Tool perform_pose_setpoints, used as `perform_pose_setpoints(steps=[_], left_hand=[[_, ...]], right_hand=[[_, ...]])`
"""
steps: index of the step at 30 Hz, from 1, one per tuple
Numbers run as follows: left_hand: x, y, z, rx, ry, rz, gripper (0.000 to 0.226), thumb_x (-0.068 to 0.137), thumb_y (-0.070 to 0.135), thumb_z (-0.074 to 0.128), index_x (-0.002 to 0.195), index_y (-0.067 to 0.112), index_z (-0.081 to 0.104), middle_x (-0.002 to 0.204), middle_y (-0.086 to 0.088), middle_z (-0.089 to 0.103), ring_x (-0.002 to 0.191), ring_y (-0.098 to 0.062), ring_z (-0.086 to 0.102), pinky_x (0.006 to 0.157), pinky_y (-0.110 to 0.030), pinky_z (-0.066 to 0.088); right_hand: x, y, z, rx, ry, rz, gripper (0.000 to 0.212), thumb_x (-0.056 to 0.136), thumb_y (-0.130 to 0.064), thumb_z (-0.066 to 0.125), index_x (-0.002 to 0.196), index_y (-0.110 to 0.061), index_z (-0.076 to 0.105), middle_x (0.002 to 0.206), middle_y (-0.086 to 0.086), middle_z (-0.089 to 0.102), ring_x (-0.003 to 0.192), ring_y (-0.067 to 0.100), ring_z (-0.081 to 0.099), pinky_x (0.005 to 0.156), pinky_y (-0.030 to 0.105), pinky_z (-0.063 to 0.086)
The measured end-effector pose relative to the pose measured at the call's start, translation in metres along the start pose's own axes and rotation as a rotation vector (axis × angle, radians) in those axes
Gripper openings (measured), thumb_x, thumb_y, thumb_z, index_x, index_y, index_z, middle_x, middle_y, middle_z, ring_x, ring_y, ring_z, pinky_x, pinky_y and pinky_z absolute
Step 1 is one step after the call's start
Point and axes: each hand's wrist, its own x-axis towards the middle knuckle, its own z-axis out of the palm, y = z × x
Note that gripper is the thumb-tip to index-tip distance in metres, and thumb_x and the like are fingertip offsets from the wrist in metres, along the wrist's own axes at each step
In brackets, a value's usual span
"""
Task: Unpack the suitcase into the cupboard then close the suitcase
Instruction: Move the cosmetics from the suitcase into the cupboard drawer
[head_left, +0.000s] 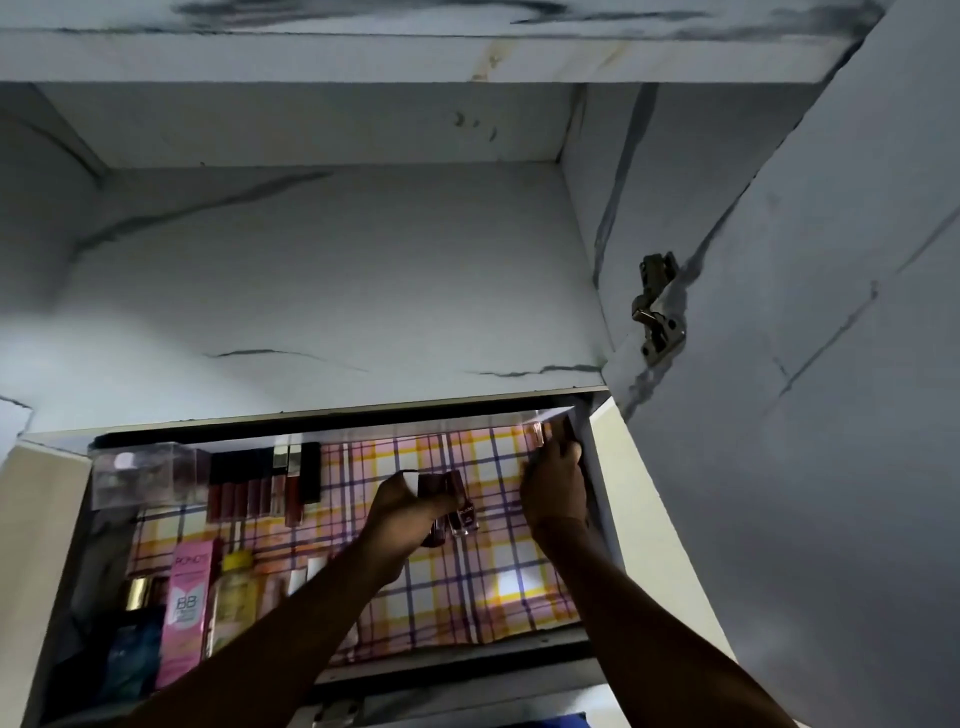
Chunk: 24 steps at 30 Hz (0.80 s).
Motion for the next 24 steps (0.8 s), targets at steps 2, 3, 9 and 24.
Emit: perform_pose_setpoints(steps=[2, 3, 9, 24], left_hand=[[0.003, 0.001, -0.003, 0.0, -0.005, 0.014, 0.013, 0.083, 0.003, 0.07, 0.093, -0.005, 0.068, 0.085, -0.028, 0.069, 0.074, -0.039, 0.07, 0.05, -0.027, 0.047], [0.004, 0.0, -0.005, 0.002, -0.017, 0.028, 0.016, 0.083, 0.004, 0.07, 0.093, -0.008, 0.066, 0.088, -0.031, 0.068, 0.08, -0.045, 0.069, 0.051, -0.027, 0.047], [0.013, -0.003, -0.009, -0.02, -0.043, 0.038, 0.015, 0.081, 0.007, 0.073, 0.092, -0.002, 0.07, 0.091, -0.032, 0.068, 0.085, -0.049, 0.067, 0.052, -0.029, 0.047], [0.019, -0.003, -0.01, -0.014, -0.081, 0.06, 0.017, 0.073, 0.013, 0.075, 0.086, 0.001, 0.075, 0.073, -0.024, 0.067, 0.057, -0.027, 0.064, 0.05, -0.026, 0.046]], right_hand=[[0.0, 0.0, 0.002, 0.046, -0.027, -0.009, 0.042, 0.095, -0.016, 0.048, 0.136, -0.011, 0.039, 0.141, 0.025, 0.04, 0.115, 0.034, 0.057, 0.093, 0.042, 0.053], [0.001, 0.001, 0.003, 0.035, -0.02, -0.025, 0.041, 0.095, -0.013, 0.047, 0.135, -0.01, 0.04, 0.139, 0.025, 0.041, 0.114, 0.035, 0.058, 0.092, 0.042, 0.054], [0.009, 0.0, 0.004, -0.023, 0.018, 0.02, 0.031, 0.094, -0.004, 0.04, 0.122, 0.0, 0.051, 0.127, 0.02, 0.048, 0.101, 0.032, 0.061, 0.08, 0.03, 0.05], [-0.066, -0.022, -0.019, 0.565, -0.239, -0.357, 0.054, 0.071, 0.015, 0.057, 0.115, -0.014, 0.065, 0.109, -0.006, 0.064, 0.088, 0.003, 0.063, 0.072, 0.013, 0.05]])
